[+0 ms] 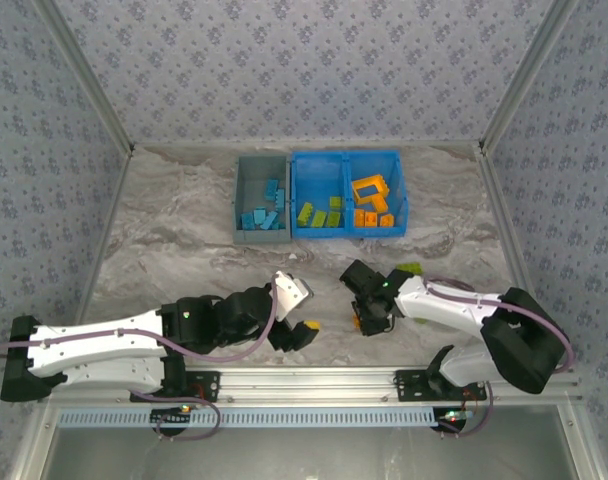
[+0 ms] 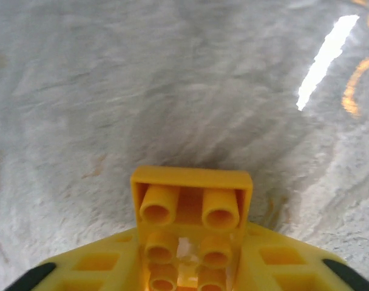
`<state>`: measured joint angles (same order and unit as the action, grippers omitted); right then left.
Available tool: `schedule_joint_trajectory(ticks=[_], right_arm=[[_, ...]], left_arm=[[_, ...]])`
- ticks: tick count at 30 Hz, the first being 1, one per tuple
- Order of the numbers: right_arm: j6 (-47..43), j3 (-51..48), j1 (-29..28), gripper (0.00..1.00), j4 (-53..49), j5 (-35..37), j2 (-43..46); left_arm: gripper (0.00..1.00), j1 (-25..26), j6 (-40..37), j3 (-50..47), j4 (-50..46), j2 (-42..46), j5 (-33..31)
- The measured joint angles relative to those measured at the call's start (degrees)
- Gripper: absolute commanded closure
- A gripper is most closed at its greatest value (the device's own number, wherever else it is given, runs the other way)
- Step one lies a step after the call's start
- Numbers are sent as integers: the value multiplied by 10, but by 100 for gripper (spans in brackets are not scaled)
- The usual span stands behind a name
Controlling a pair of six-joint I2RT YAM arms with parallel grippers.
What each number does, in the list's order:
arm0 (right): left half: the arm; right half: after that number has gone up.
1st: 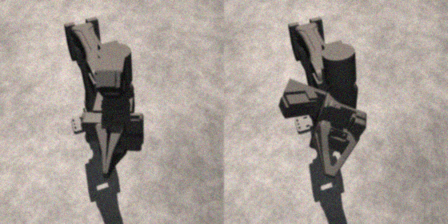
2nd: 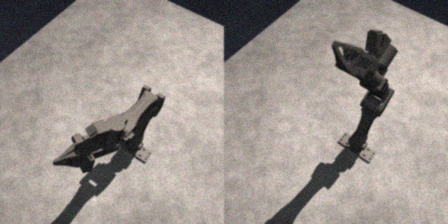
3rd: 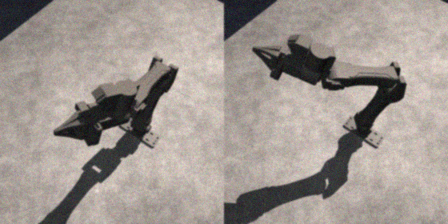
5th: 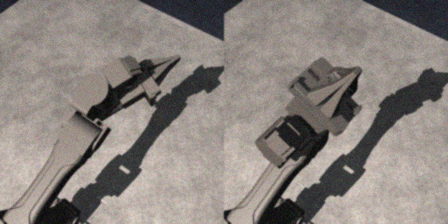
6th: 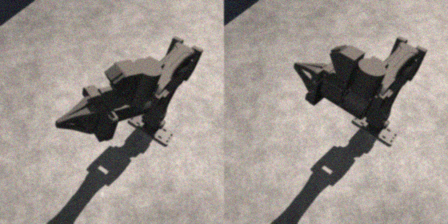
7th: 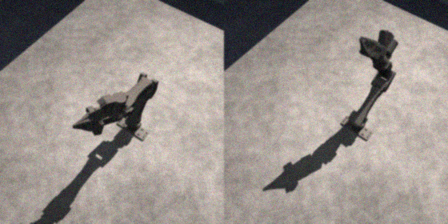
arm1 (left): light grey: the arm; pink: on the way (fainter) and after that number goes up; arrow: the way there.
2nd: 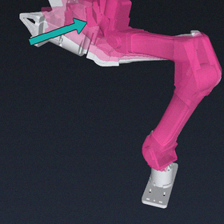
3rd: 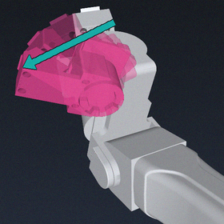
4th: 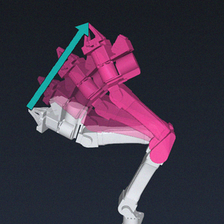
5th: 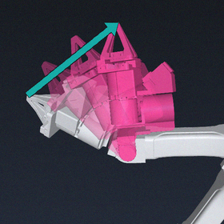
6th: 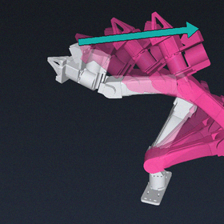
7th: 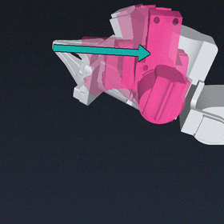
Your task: Sort the legos into containers by color
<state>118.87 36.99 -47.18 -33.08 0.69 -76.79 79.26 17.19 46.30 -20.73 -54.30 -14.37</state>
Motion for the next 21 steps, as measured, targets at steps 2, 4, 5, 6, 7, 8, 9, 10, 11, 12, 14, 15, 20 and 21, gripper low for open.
schedule_joint_trajectory(ticks=[2, 4, 5, 6, 7, 8, 9, 10, 11, 12, 14, 15, 20, 21], right_arm=[[-12, 8, 1, 84, -9, 12, 0], [-40, 37, 1, 85, -42, 43, 0], [-61, 63, 1, 85, -66, 64, 2], [-84, 95, 2, 85, -90, 88, 3], [-110, 129, 3, 83, -112, 111, 4], [-142, 168, 6, 82, -132, 137, 4], [-179, 207, 12, 82, -147, 160, 4], [-214, 241, 19, 82, -159, 179, 3], [-252, 279, 30, 83, -174, 199, -2], [-294, 316, 44, 83, -187, 218, -10], [-367, 370, 70, 83, -200, 249, -32], [-410, 392, 86, 83, -203, 263, -49], [-570, 449, 149, 88, -209, 289, -149], [-601, 459, 162, 88, -207, 289, -174]], left_arm=[[21, 0, 0, 0, 0, 0, -5], [21, 0, 0, 0, 0, 0, -16], [19, 0, 0, 2, -1, 0, -24], [18, 0, 0, 7, -5, -1, -36], [18, 0, 0, 15, -9, -3, -49], [18, 0, 0, 28, -14, -6, -65], [17, 0, 0, 45, -18, -11, -83], [17, 0, 0, 59, -20, -15, -97], [17, 0, -2, 79, -20, -21, -113], [16, -1, -3, 101, -19, -29, -127], [16, -6, -9, 138, -20, -44, -143], [16, -11, -11, 157, -20, -55, -150], [15, -56, -13, 219, -20, -101, -157], [15, -64, -13, 220, -19, -105, -156]])
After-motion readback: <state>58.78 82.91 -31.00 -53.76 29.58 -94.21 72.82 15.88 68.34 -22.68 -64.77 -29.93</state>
